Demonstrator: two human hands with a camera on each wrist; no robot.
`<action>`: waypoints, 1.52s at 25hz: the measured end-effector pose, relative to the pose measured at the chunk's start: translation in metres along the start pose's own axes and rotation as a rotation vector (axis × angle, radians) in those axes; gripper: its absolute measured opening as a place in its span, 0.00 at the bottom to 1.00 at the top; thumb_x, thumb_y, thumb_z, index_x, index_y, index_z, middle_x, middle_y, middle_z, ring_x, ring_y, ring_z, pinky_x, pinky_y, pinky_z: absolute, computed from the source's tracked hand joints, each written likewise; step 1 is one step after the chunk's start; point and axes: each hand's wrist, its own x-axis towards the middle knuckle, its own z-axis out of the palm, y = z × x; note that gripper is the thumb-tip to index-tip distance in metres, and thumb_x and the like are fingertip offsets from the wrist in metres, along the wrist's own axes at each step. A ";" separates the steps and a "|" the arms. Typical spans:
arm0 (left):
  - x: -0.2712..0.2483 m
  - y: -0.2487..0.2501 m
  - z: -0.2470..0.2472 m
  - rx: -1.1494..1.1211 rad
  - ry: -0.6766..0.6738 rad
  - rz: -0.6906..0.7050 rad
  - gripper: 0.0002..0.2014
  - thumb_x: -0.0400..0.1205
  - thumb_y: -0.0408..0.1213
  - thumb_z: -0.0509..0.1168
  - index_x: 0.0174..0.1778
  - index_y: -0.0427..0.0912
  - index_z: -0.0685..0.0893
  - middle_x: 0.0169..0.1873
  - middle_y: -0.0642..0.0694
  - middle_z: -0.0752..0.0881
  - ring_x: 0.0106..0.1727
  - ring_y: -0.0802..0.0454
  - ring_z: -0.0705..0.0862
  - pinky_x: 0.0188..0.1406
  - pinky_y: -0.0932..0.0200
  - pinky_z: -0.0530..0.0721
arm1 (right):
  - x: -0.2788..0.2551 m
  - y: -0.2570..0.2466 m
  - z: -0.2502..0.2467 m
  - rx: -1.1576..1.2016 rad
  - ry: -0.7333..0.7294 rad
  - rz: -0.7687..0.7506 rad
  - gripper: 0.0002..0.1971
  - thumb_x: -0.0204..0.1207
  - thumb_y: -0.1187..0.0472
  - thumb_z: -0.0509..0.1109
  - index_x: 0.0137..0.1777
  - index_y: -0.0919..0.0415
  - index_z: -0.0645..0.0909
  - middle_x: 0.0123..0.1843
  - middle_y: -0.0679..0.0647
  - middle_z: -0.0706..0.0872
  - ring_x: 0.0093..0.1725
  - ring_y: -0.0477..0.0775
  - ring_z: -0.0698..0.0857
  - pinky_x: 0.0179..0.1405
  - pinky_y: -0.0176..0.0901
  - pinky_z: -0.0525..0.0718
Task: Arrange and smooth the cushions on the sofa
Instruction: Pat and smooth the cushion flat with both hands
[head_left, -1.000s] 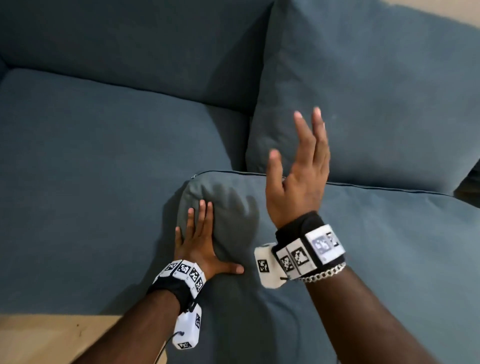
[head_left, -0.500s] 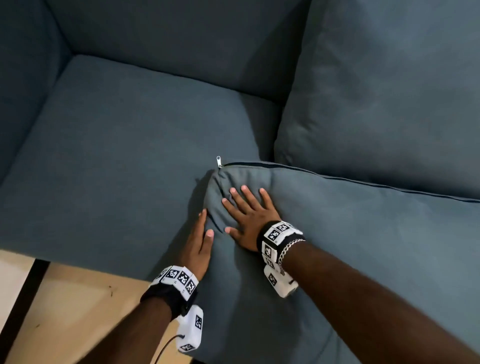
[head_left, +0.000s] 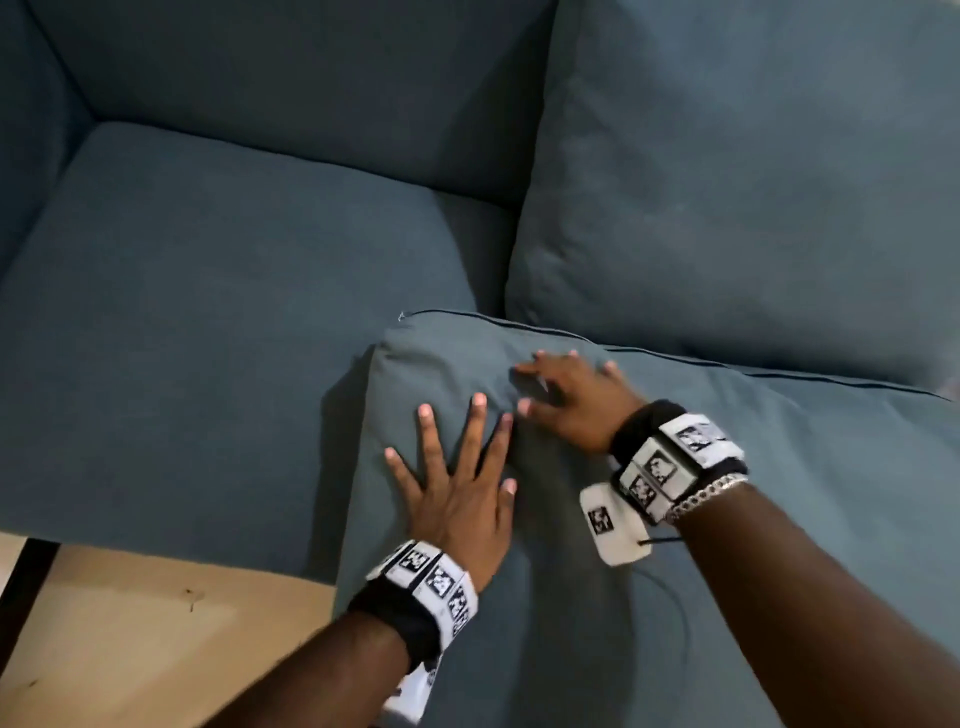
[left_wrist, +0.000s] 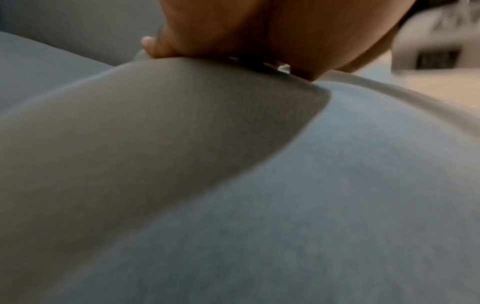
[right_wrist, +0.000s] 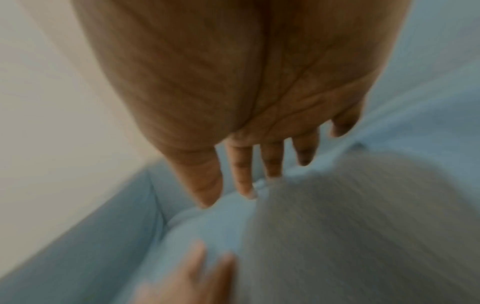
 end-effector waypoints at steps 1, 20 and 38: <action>0.006 0.010 0.001 0.006 -0.012 -0.038 0.36 0.86 0.58 0.52 0.91 0.63 0.47 0.91 0.53 0.35 0.88 0.26 0.34 0.76 0.09 0.45 | -0.005 0.000 -0.024 0.193 0.243 -0.050 0.23 0.86 0.39 0.63 0.79 0.42 0.76 0.89 0.51 0.66 0.91 0.57 0.57 0.88 0.71 0.50; 0.036 0.179 0.045 0.128 -0.158 -0.034 0.47 0.77 0.82 0.39 0.91 0.63 0.48 0.92 0.40 0.43 0.86 0.18 0.34 0.75 0.10 0.37 | -0.091 0.206 -0.058 0.161 0.529 0.089 0.29 0.84 0.35 0.60 0.81 0.46 0.75 0.89 0.53 0.65 0.91 0.57 0.55 0.86 0.69 0.51; 0.128 0.182 0.070 0.190 -0.657 -0.202 0.47 0.70 0.87 0.38 0.78 0.77 0.21 0.78 0.56 0.12 0.80 0.28 0.15 0.74 0.14 0.27 | -0.122 0.385 -0.020 0.040 0.110 0.535 0.48 0.72 0.17 0.41 0.90 0.37 0.47 0.93 0.46 0.41 0.92 0.56 0.40 0.87 0.75 0.42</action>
